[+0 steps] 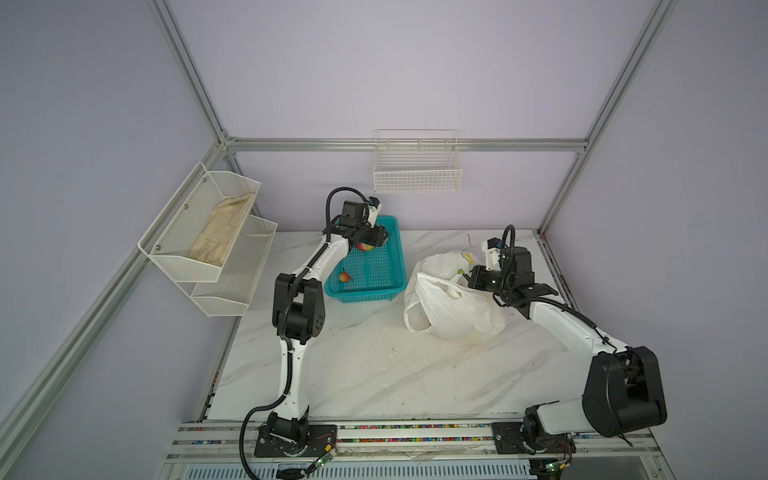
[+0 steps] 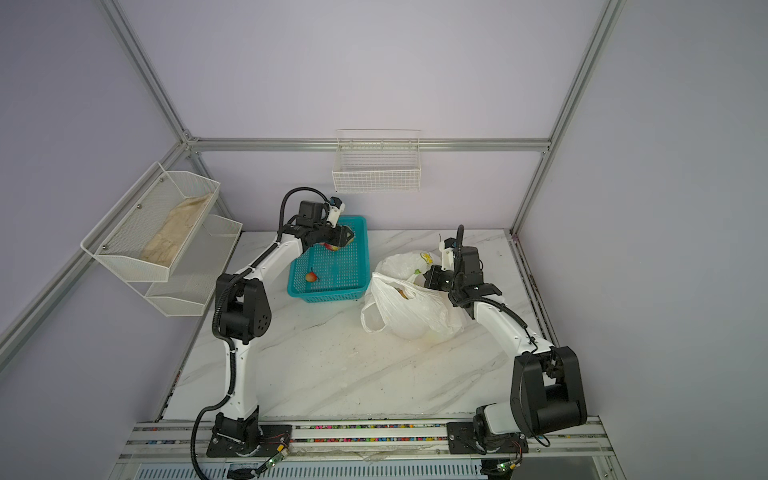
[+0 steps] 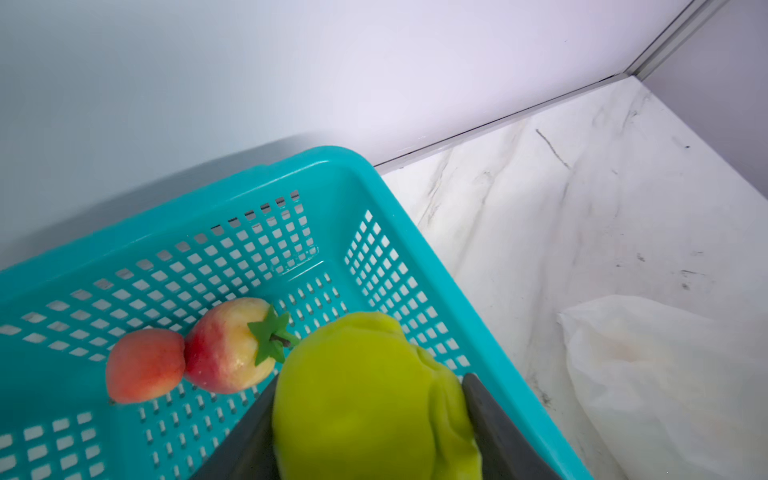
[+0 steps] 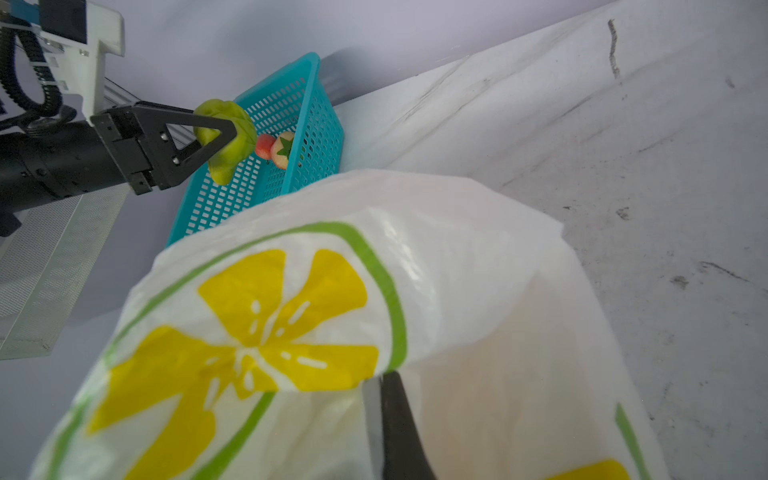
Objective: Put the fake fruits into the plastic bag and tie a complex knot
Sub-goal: 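Carry the green pear with left gripper into the bag opening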
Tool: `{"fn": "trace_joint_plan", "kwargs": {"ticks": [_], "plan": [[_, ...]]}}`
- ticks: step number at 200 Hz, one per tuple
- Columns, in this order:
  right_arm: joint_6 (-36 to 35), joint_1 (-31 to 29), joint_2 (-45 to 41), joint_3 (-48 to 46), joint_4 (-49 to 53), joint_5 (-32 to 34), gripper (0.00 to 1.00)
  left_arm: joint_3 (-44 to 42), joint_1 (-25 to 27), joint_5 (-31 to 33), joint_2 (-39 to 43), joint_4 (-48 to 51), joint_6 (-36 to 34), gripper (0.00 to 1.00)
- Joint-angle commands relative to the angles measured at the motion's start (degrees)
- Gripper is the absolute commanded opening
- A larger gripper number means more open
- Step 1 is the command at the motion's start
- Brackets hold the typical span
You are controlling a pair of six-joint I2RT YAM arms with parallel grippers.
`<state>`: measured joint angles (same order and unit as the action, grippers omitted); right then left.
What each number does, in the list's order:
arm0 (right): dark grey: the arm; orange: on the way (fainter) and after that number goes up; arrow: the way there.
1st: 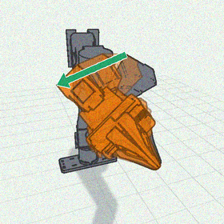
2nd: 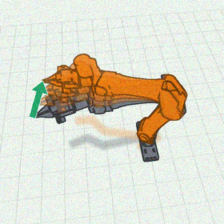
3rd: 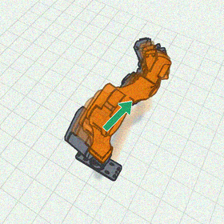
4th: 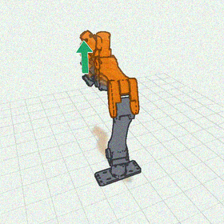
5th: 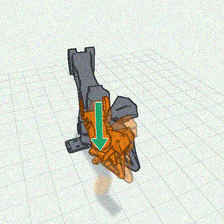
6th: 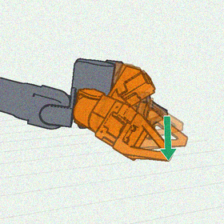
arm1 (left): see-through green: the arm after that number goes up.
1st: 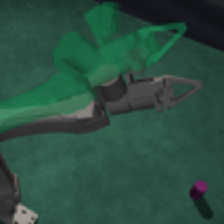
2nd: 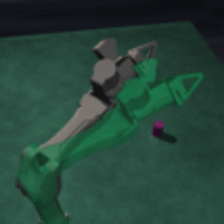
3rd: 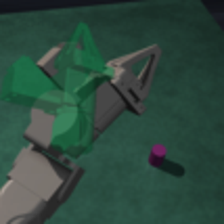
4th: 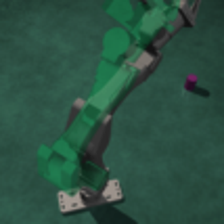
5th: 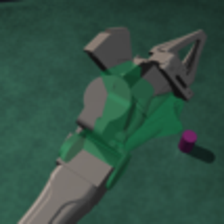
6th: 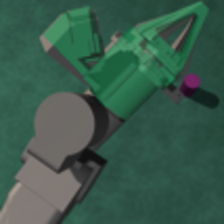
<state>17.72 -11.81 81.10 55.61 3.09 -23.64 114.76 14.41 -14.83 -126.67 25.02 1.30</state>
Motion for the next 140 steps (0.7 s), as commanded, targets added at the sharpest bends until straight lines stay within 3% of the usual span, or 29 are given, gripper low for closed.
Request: {"fn": "trace_joint_plan", "kwargs": {"ticks": [1, 41, 76, 105, 140], "plan": [[0.03, 0.48, -2.04, -0.77, -0.72, -0.38, 0.05, -7.31, 0.36, -2.22, 6.75, -2.56, 4.76, 0.42], [0.44, 0.49, -2.04, -0.57, -0.74, -0.69, 0.05, -30.51, 2.06, -2.07, 25.68, -12.22, 12.80, 0.42], [0.62, 0.66, -1.45, 0.43, -0.74, -1.79, 0.05, -50.56, 8.04, -2.23, 43.70, -18.02, 16.35, 0.42], [1.11, 0.67, -0.71, 1.55, -1.55, -3.51, 0.05, -57.95, 15.26, -1.42, 54.64, -17.30, 17.04, 0.41], [2.61, 0.66, -0.28, 1.96, -3.02, -4.96, 0.05, -57.82, 22.22, -1.52, 56.91, -13.13, 17.77, 0.41]]}}
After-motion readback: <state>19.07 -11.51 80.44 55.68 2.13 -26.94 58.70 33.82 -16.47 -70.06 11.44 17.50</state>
